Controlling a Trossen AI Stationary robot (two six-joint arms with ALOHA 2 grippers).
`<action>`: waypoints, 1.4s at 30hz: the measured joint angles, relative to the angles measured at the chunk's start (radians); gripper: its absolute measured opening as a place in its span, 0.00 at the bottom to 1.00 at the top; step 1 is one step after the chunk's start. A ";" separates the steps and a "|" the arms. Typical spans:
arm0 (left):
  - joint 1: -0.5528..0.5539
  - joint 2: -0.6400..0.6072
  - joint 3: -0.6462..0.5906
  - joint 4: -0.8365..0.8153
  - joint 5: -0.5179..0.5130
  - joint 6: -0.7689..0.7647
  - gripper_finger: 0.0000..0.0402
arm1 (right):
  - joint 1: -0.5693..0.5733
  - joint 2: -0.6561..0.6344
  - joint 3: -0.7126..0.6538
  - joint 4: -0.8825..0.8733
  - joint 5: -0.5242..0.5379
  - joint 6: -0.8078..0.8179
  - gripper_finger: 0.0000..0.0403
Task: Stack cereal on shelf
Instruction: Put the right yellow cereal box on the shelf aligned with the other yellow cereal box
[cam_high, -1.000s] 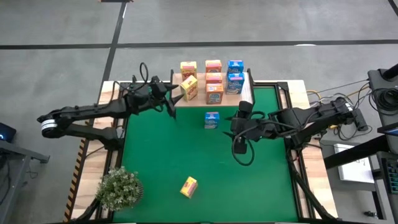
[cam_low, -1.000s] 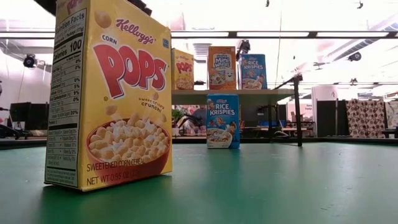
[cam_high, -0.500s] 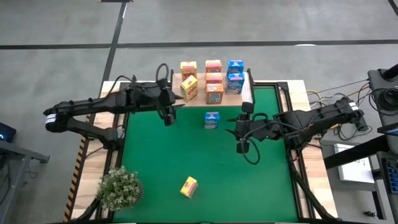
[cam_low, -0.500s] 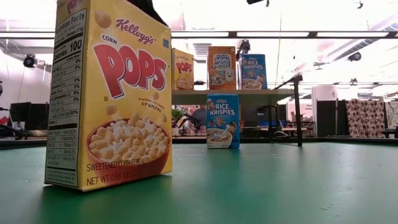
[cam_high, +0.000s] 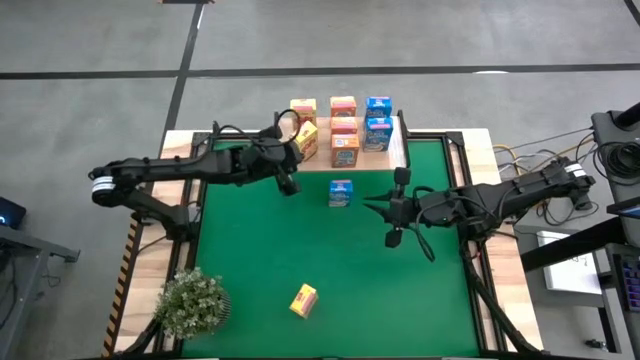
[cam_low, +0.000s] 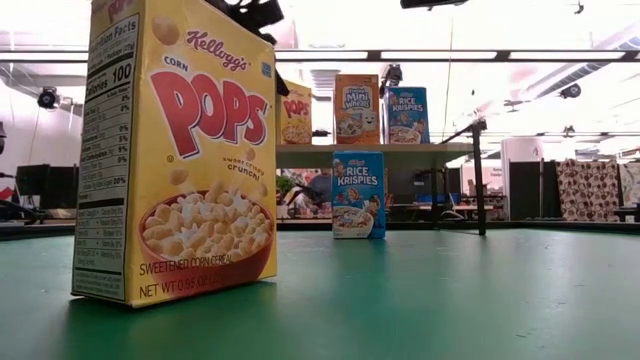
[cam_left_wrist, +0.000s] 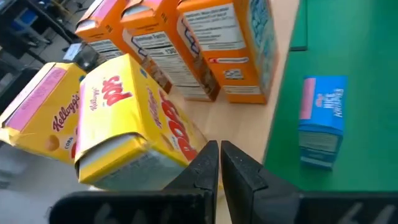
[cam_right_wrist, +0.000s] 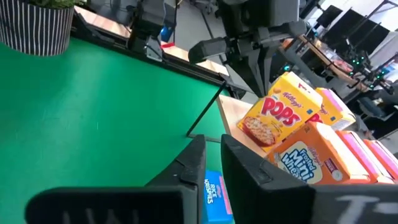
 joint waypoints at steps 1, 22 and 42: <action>0.002 0.007 0.000 0.008 -0.003 0.004 0.00 | 0.000 -0.006 -0.008 0.005 0.000 -0.001 0.09; 0.029 0.016 0.000 0.017 -0.134 -0.013 0.00 | -0.003 -0.026 -0.081 0.015 -0.001 -0.007 0.08; -0.014 0.029 -0.002 -0.066 0.049 0.022 0.00 | -0.003 -0.025 -0.091 0.013 -0.001 -0.023 0.08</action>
